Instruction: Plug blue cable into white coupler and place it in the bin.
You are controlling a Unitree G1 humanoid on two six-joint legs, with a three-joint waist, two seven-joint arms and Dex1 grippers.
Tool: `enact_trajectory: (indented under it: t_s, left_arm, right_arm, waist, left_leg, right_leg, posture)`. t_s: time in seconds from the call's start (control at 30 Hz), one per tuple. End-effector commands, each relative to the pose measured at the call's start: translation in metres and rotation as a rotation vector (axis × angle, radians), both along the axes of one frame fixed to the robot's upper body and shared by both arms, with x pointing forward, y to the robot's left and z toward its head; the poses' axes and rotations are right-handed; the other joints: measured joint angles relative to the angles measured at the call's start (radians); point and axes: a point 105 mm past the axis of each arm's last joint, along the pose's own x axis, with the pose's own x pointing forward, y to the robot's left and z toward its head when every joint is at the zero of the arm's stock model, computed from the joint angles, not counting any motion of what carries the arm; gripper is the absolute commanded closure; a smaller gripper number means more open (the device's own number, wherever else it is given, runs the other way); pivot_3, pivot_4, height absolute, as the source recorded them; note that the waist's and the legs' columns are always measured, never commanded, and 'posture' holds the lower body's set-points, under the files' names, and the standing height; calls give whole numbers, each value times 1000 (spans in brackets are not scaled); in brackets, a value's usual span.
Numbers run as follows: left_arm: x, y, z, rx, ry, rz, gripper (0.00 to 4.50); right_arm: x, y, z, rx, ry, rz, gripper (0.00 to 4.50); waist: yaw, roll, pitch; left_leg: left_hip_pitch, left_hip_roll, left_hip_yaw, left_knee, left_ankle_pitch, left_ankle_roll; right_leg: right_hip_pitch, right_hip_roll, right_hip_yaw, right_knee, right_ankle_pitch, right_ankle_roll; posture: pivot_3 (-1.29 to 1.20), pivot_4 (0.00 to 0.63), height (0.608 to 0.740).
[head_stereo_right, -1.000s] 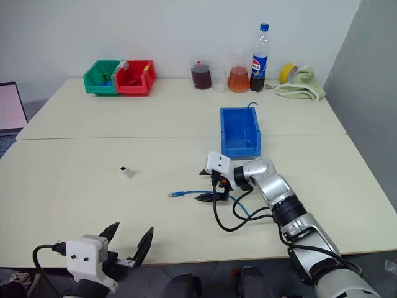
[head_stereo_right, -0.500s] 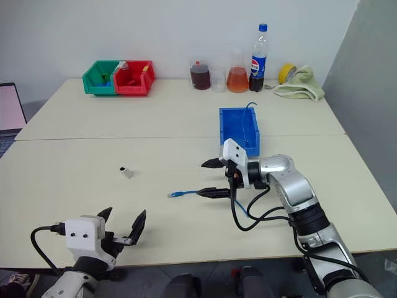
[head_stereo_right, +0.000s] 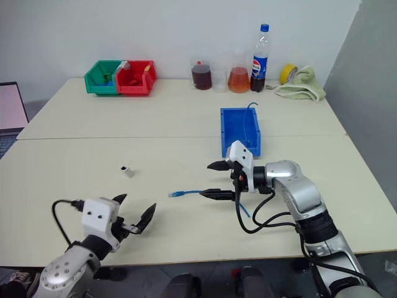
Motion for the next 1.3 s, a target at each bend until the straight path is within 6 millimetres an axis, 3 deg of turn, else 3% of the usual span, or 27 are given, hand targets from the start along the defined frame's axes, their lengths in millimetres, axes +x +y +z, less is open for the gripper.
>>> enact_trajectory:
  t_s: [0.03, 0.2, 0.3, 0.47, 0.7, 0.93, 1.3]
  left_arm:
    - [5, -7, 5, -3, 55, -174, 0]
    - [11, -11, 12, 28, 154, -471, 0]
    - [19, -6, 10, 84, 185, -550, 0]
    - [59, 9, 14, 187, 225, -696, 0]
    - [87, 5, 16, 218, 264, -816, 0]
    - [86, -9, 12, 240, 291, -939, 0]
    - [88, -14, -7, 273, 291, -951, 0]
  right_arm:
    - [-8, -5, 13, 31, -7, 0, 47]
    - [-19, -12, 15, 43, 50, 6, 47]
    - [-24, -14, 16, 40, 61, 16, 47]
    - [-30, -23, 14, 8, 44, 14, 47]
    - [-35, -20, 15, 23, 38, -15, 47]
    - [-36, -22, 16, 25, 43, -46, 47]
    - [-32, -23, 16, 23, 35, -64, 47]
  waist:
    - [0, 0, 0]
    - [2, 0, 0]
    - [2, 1, 0]
    - [18, 0, 1]
    - [20, 0, 1]
    - [20, 0, 1]
    - [22, 0, 1]
  left_leg:
    - [0, 0, 0, 0, 0, 0]
    - [0, 0, 0, 0, 0, 0]
    - [0, 0, 0, 0, 0, 0]
    - [-3, 0, -3, 0, 0, 0]
    - [-3, -1, 1, 0, 0, 0]
    - [-4, -1, 0, 0, 0, 0]
    - [-4, -1, 0, 1, 0, 0]
  right_leg:
    - [0, 0, 0, 0, 0, 0]
    - [0, 0, 0, 0, 0, 0]
    - [0, 0, -1, 0, 0, -1]
    - [-2, 1, -4, 0, 0, -1]
    - [-2, 0, 0, -2, 0, 0]
    - [-3, 0, -1, -1, 0, -1]
    - [-3, 0, -1, 0, 0, 0]
  posture:
    - [0, 150, 740]
    - [0, 150, 740]
    - [0, 150, 740]
    - [0, 150, 740]
    - [0, 150, 740]
    - [0, 150, 740]
    - [0, 150, 740]
